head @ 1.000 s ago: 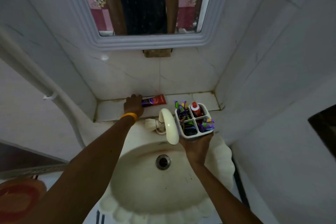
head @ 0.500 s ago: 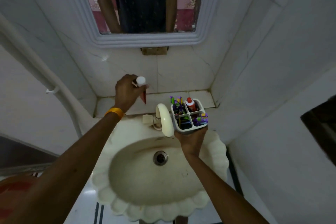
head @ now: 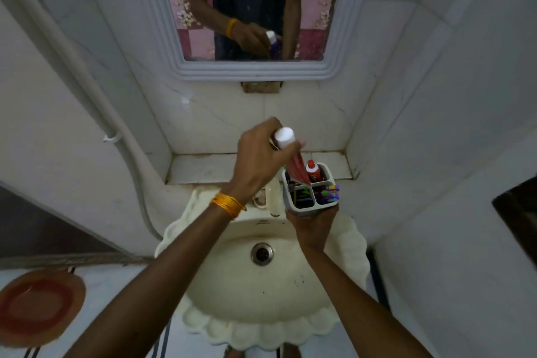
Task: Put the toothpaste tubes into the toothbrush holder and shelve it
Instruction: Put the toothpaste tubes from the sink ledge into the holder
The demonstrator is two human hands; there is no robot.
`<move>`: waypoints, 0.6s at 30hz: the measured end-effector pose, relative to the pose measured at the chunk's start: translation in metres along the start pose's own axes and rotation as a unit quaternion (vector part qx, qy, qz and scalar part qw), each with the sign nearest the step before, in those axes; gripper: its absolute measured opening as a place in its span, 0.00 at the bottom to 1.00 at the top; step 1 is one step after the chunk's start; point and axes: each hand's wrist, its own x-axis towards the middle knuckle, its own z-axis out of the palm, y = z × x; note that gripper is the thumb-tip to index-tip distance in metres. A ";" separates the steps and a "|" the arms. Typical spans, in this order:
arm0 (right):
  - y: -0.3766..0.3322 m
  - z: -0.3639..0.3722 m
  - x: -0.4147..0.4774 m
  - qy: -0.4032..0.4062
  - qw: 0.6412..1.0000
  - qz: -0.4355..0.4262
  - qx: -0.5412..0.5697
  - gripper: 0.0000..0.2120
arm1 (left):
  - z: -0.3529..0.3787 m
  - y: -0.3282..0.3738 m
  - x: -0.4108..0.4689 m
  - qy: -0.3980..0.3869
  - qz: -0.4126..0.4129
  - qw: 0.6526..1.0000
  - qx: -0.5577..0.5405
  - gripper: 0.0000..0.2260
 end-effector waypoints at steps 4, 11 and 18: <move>-0.028 -0.002 -0.008 0.004 1.000 0.003 -0.010 0.59 | 0.021 0.005 -0.014 -0.025 0.023 0.997 0.069 0.18; -0.017 -0.002 -0.002 0.002 1.000 0.018 -0.001 0.61 | 0.021 0.017 -0.013 -0.008 0.058 0.995 0.078 0.19; -0.036 -0.006 -0.007 0.011 1.000 0.003 -0.016 0.55 | 0.029 0.016 -0.012 -0.036 0.015 0.996 0.082 0.19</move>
